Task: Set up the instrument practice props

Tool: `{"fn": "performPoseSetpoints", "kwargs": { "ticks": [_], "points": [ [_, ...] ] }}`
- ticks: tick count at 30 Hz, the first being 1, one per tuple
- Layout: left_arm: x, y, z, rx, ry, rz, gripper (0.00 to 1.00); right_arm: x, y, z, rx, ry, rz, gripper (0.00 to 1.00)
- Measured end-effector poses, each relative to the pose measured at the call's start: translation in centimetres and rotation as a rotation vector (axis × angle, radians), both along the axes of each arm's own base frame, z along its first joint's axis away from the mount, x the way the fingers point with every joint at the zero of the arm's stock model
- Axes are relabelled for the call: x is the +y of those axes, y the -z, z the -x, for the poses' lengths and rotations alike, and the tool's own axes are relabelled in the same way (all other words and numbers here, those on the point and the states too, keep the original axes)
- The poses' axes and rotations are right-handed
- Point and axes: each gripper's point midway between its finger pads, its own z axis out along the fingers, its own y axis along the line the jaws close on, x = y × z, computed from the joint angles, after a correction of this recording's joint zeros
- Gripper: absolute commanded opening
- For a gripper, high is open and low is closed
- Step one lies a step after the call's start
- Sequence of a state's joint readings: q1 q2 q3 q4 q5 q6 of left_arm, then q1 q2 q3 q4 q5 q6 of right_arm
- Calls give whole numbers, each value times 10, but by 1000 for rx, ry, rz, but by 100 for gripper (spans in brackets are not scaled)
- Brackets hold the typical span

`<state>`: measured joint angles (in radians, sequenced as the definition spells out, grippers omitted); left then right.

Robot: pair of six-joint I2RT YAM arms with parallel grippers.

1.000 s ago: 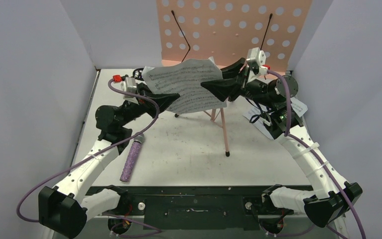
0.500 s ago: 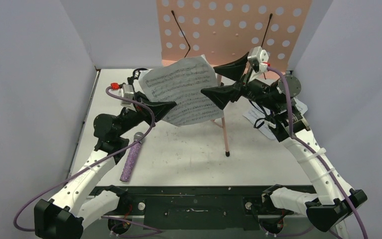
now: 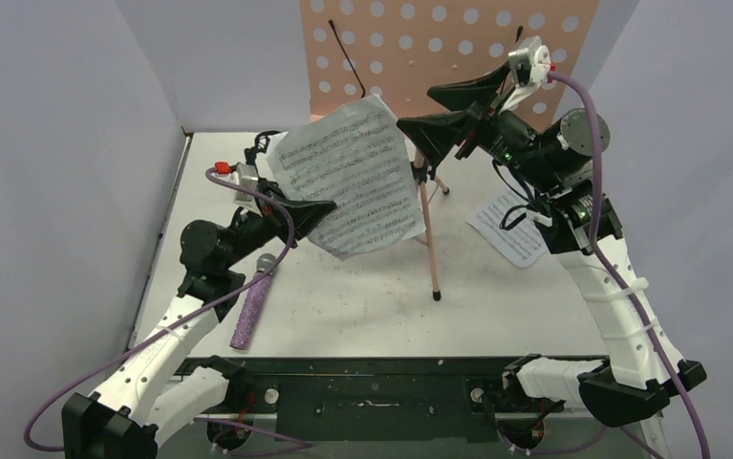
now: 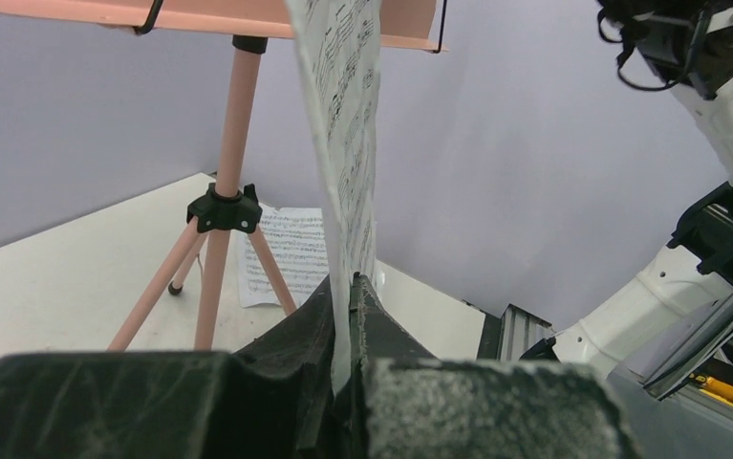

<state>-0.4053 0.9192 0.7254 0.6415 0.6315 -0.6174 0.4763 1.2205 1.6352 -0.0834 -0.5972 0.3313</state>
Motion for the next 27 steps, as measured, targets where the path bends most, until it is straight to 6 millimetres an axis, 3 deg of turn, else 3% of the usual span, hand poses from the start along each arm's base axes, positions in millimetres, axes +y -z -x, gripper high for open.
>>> {"fn": "performPoseSetpoints", "kwargs": {
  "ticks": [6, 16, 24, 27],
  "points": [
    [-2, 3, -6, 53, -5, -16, 0, -14, -29, -17, 53, 124, -26, 90],
    [-10, -42, -10, 50, 35, -4, 0, -46, -66, -25, 78, 311, -78, 93],
    [-20, -71, -7, 15, 71, -20, 0, -88, -61, -32, 131, 535, -107, 100],
    [-24, -83, -10, -3, 72, -24, 0, -112, -56, -29, 163, 645, -118, 94]
  ]
}}
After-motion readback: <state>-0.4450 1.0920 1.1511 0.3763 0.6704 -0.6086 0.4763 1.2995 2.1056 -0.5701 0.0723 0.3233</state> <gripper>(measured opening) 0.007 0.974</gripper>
